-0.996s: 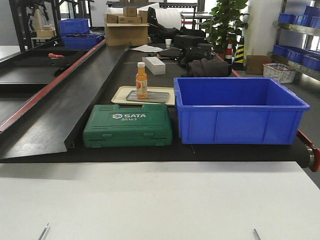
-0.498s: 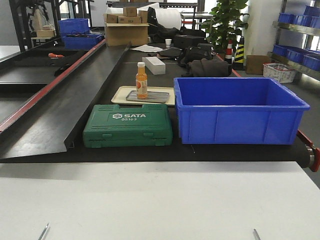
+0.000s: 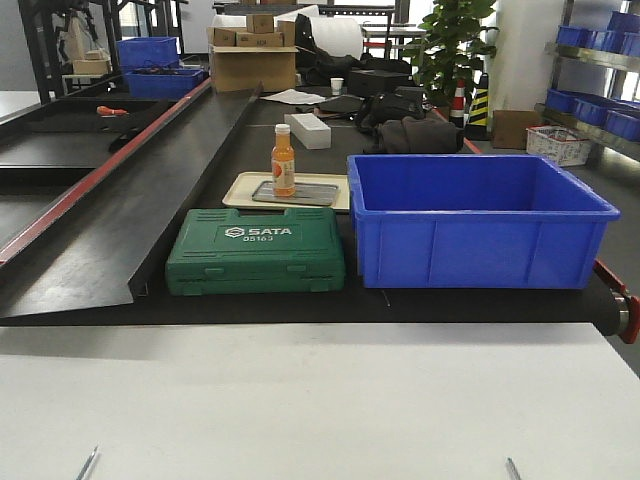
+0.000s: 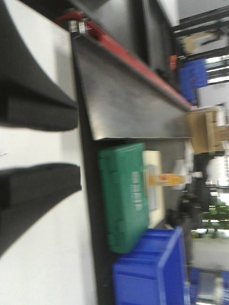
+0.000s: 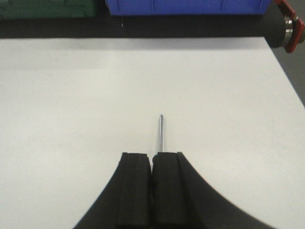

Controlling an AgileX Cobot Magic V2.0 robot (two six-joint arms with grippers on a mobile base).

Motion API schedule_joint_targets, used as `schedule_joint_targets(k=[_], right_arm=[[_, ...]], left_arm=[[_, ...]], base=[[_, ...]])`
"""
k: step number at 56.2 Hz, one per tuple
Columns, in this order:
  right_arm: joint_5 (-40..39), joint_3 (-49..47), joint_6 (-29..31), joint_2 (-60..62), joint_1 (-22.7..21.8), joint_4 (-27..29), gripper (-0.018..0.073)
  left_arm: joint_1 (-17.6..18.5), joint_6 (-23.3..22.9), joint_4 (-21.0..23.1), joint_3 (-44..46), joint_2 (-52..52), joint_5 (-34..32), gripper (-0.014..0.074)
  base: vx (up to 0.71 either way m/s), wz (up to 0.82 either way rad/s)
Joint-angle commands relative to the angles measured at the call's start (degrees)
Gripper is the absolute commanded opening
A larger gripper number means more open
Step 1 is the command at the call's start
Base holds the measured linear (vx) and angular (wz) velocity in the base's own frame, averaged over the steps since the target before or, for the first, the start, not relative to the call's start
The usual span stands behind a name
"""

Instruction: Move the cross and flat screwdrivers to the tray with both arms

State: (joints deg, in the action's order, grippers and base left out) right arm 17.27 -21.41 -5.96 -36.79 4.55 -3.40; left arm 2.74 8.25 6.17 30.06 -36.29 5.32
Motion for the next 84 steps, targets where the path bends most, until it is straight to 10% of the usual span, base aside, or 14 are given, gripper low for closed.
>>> schedule_joint_targets(k=[1, 15, 32, 48, 62, 84], right_arm=[[-4.7, -2.0, 0.2, -3.9, -0.1, -0.8, 0.0285], [-5.2, -2.1, -0.8, -13.2, -0.1, 3.4, 0.0509], [8.7, -9.4, 0.2, -15.1, -0.1, 2.0, 0.0517], [4.7, -10.0, 0.2, -15.1, -0.1, -0.8, 0.0517], [6.0, -10.0, 0.2, -15.1, -0.1, -0.8, 0.0517], [9.4, -10.0, 0.2, -15.1, -0.1, -0.8, 0.0517]], left_arm=[[0.1, -0.2, 0.1, 2.0, -3.9, -3.9, 0.0461], [0.1, -0.6, 0.1, 1.9, -11.7, -0.4, 0.0511], [-1.6, -7.4, -0.5, 14.5, -27.4, 18.7, 0.0512], [-5.9, -4.6, -0.3, 30.7, -47.6, 39.0, 0.0512], [-5.5, 4.8, 2.9, 38.5, -59.3, 40.0, 0.0512], [-5.4, 7.5, 3.2, 38.9, -69.4, 38.0, 0.0512]], base=[[0.0, 0.0], [0.0, 0.0], [0.0, 0.0], [0.0, 0.0], [0.0, 0.0], [0.0, 0.0]])
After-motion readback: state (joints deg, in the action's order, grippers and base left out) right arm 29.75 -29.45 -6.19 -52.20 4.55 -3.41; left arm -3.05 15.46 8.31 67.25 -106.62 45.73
